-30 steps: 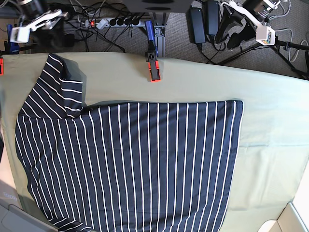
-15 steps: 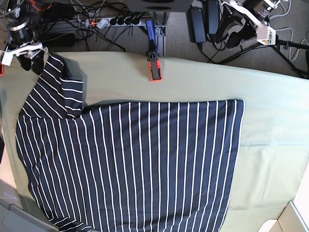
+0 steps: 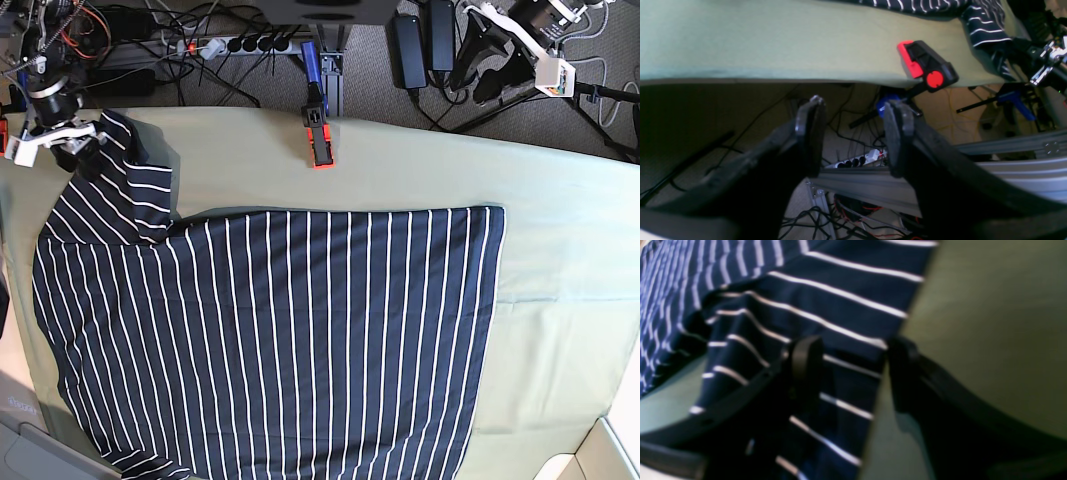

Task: Fold the T-shirt properly
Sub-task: 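Move both grippers down toward the striped shirt's shoulder edges, then grasp the shirt's collar-side edge with right and left grippers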

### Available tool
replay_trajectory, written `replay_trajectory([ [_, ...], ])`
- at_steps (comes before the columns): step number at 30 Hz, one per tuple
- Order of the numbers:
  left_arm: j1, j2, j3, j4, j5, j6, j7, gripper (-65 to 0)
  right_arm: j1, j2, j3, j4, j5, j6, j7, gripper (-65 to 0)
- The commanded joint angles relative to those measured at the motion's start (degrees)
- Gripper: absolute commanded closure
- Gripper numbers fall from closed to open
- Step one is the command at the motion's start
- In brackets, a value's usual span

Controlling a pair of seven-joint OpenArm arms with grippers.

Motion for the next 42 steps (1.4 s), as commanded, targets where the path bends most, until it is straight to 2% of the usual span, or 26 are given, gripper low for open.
replay_trajectory([
  [1,0.7,-0.2,-0.5,1.0,-0.8,-1.1,-1.1,-31.8,-0.2,0.7,-1.0,0.5,0.2,2.9,-1.1,-31.7],
  [5,0.6,-0.2,-1.5,1.0,-0.8,-1.1,-1.1,-31.8,-0.2,-0.5,-4.2,0.5,0.2,2.9,-1.1,-31.7],
  [10,-2.2,-0.2,-1.5,1.0,-0.9,-1.1,0.2,-31.8,-0.2,-3.7,-5.0,0.5,-0.2,2.9,-1.1,-31.7],
  [14,-6.5,-1.8,-1.4,1.0,-1.1,0.8,1.2,-31.8,-0.2,-5.3,-5.0,0.5,-1.2,2.9,-1.1,-31.7],
  [17,-10.2,-3.9,-1.4,0.7,-1.1,1.5,1.6,-31.8,-0.2,-5.6,-5.0,0.5,-2.4,2.9,-1.1,-31.7],
  [20,-14.0,-5.8,-1.4,-1.6,-1.0,4.2,1.8,-31.8,-0.2,-5.6,-5.0,0.5,-2.8,2.9,-1.0,-31.7],
  [25,-22.1,-7.4,-1.4,-11.1,-1.6,4.3,2.1,-31.8,-0.2,-5.6,-5.0,0.5,-2.9,2.9,-1.1,-31.7],
  [34,-32.3,-9.1,-1.0,-25.3,-7.6,4.2,4.7,-31.9,-0.2,-5.6,-5.0,0.5,-4.3,2.9,-1.0,-31.7],
  [42,-38.6,-9.0,7.9,-30.5,-5.1,4.2,4.6,-31.9,-0.2,-5.6,-5.0,0.5,-4.3,2.9,-1.1,-31.7],
])
